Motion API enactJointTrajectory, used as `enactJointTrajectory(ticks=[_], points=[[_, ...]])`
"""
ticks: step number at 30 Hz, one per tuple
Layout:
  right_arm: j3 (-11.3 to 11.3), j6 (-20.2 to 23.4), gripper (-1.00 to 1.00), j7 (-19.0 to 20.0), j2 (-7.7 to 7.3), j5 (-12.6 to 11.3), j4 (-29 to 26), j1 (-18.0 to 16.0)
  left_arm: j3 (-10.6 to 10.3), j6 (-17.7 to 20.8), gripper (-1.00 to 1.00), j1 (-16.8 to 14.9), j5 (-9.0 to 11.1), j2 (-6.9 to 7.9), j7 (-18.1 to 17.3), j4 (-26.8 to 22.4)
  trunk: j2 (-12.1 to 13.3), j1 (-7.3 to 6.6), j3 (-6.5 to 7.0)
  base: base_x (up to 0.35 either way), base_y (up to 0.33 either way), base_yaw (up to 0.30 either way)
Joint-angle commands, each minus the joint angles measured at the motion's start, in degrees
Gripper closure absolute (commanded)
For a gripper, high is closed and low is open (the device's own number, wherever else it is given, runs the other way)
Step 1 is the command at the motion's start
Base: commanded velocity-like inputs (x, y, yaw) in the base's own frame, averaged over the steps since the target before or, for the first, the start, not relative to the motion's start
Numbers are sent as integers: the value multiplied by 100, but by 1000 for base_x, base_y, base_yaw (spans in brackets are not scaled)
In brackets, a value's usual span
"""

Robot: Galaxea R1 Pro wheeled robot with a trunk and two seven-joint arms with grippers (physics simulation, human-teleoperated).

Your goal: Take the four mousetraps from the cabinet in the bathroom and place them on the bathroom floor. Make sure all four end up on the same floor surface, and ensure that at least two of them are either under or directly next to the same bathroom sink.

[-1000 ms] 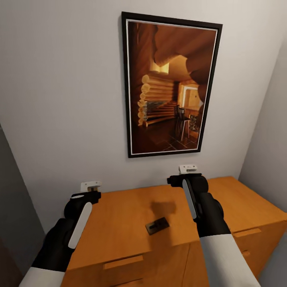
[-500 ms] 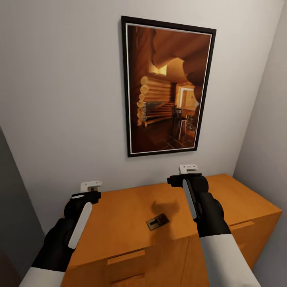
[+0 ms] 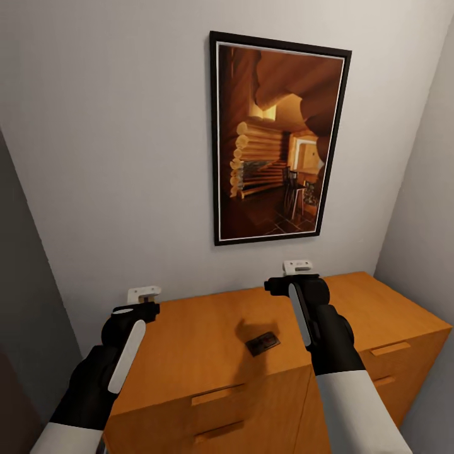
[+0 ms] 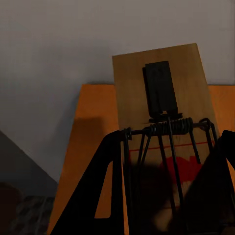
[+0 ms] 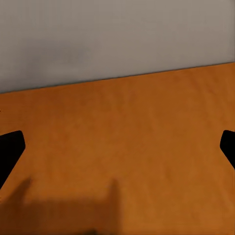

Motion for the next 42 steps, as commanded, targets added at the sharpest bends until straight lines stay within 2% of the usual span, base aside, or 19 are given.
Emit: enactJointTrajectory(ticks=[1, 9, 22, 30, 38, 42], points=[[0, 28, -100, 7, 1, 37, -4, -5, -6, 15, 100, -5, 53, 1, 67, -5, -5, 1, -8, -2, 5, 0], [-15, 28, -100, 8, -5, 55, -4, -5, -19, 8, 100, -5, 55, -3, 69, -5, -5, 1, -8, -33, 1, 0], [-10, 28, -100, 7, 8, 61, -4, -5, -42, 2, 100, -5, 63, -1, 70, -5, -5, 1, -8, -269, 0, 0], [-18, 28, -100, 23, 29, 33, 6, -5, -42, -7, 100, -5, 75, 0, 62, 10, -5, 1, -8, -29, 0, 0], [-19, 28, -100, 16, 58, 32, 561, -5, -42, -14, 100, -5, 83, -2, 61, 16, -5, 1, -8, -3, 0, 0], [-126, 28, -100, -23, 58, 45, 971, -358, -42, -18, 100, -5, 90, -7, 62, 112, -5, 1, -8, 0, 0, 0]])
